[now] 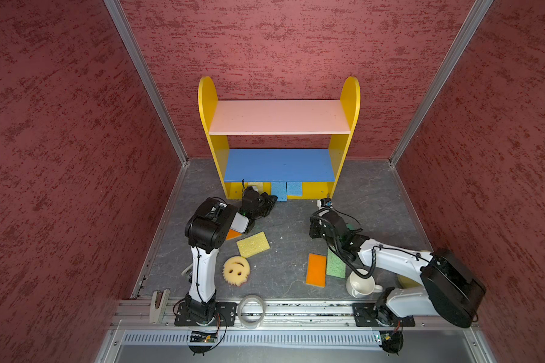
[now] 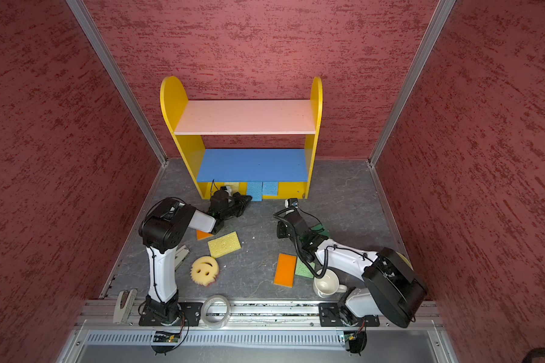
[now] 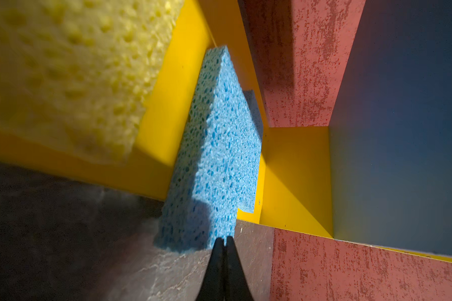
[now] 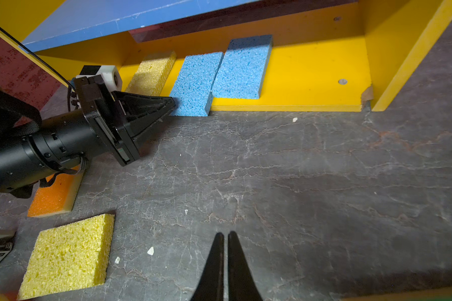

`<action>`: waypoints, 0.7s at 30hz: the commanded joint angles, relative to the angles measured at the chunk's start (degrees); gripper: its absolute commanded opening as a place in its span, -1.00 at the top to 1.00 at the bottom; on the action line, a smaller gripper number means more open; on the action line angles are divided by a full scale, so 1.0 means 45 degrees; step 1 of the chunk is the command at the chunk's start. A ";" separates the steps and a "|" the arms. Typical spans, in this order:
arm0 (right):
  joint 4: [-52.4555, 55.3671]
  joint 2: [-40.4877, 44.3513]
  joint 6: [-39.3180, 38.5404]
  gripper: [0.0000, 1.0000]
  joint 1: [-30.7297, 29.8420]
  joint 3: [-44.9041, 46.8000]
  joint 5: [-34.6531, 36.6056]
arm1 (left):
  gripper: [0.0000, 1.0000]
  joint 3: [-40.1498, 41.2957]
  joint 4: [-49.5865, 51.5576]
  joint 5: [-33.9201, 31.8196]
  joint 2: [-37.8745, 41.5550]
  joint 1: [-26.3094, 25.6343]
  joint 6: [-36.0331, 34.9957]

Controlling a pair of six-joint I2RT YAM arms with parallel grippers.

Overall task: Arrange cleaning sponges on a shelf
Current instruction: Move the cleaning sponge to the shelf.

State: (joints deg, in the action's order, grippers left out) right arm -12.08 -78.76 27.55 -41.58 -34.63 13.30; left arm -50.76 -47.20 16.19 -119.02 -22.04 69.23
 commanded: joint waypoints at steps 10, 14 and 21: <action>-0.0354 -0.0179 0.0253 0.96 -0.0065 0.0313 0.0226 | 1.00 0.0932 0.0396 -0.0407 0.0336 -0.0687 -0.0153; -0.0305 -0.0002 0.0274 0.96 -0.0072 0.0372 0.0321 | 1.00 0.0300 0.0454 -0.0371 -0.0151 -0.0629 -0.0283; -0.0092 -0.0026 0.0189 0.96 -0.0071 0.0265 0.0404 | 1.00 -0.0987 0.1312 -0.0724 -0.0916 -0.0454 -0.0703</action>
State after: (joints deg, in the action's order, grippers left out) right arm -12.51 -79.55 28.05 -41.58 -33.45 13.34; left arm -53.84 -43.46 14.24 -121.19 -24.62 67.75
